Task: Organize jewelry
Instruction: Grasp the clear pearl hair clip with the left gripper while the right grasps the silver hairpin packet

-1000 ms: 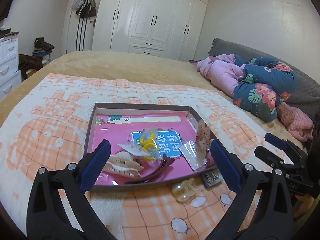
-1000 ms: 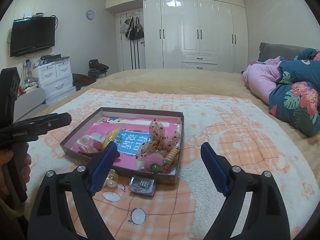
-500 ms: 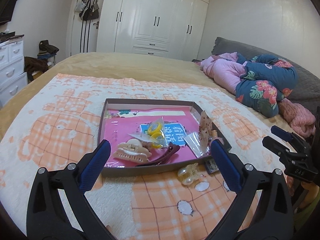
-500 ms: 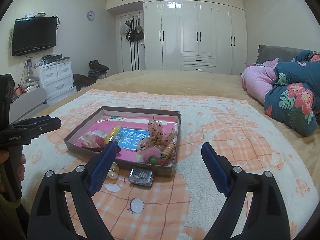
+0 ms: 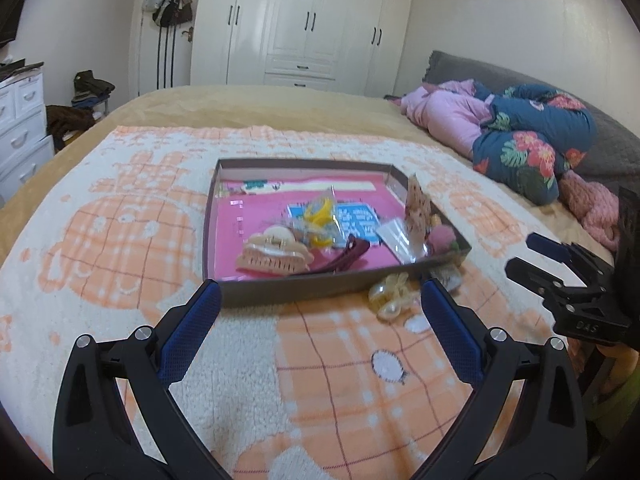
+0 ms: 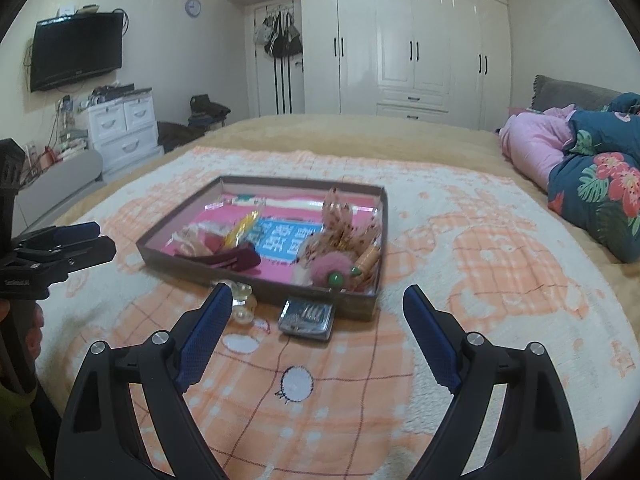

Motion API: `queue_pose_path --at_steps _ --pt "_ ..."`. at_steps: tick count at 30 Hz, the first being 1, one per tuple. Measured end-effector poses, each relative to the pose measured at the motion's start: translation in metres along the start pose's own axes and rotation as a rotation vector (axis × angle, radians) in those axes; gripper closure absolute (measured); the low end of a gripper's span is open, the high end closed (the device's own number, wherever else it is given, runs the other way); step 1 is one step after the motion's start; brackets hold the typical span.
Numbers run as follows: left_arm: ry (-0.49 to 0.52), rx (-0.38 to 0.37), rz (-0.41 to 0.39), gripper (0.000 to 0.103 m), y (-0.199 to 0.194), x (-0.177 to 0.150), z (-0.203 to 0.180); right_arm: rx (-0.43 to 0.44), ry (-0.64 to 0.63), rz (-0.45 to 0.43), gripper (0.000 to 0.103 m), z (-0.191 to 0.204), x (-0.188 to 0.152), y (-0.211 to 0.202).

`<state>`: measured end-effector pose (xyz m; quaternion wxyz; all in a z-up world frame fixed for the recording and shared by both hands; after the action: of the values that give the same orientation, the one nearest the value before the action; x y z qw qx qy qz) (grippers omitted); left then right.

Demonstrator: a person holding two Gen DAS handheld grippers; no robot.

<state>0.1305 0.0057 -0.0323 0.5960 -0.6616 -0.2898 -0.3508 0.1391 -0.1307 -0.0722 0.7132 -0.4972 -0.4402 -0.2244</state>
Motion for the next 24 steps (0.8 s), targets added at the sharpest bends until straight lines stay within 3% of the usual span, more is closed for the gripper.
queue_pose_path --at_steps 5,11,16,21,24 --pt "0.027 -0.018 0.054 0.012 0.014 -0.011 -0.004 0.017 0.016 0.065 0.019 -0.003 -0.008 0.024" --pt "0.075 -0.055 0.124 0.025 0.036 -0.018 -0.016 0.048 0.059 0.184 0.032 -0.010 -0.014 0.059" --pt "0.099 -0.100 0.175 0.025 0.057 -0.017 -0.029 0.085 0.107 0.251 0.041 -0.016 -0.017 0.080" --pt "0.127 -0.126 0.208 0.030 0.076 -0.015 -0.042 0.138 0.145 0.260 0.058 -0.022 -0.018 0.083" --pt "0.132 -0.147 0.228 0.034 0.087 -0.015 -0.049 0.145 0.137 0.241 0.058 -0.025 -0.018 0.076"
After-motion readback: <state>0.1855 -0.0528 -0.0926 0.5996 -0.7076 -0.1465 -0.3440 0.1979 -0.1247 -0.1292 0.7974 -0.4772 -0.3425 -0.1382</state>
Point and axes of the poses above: each gripper's, at about its wrist camera, not at the fingertips, and y roughly the way its jaws point, z to its left, x to its top, the point moved 1 cm from there along y, roughly the way its jaws point, and after that the axes turned 9 degrees about x, right-handed, at the moved point
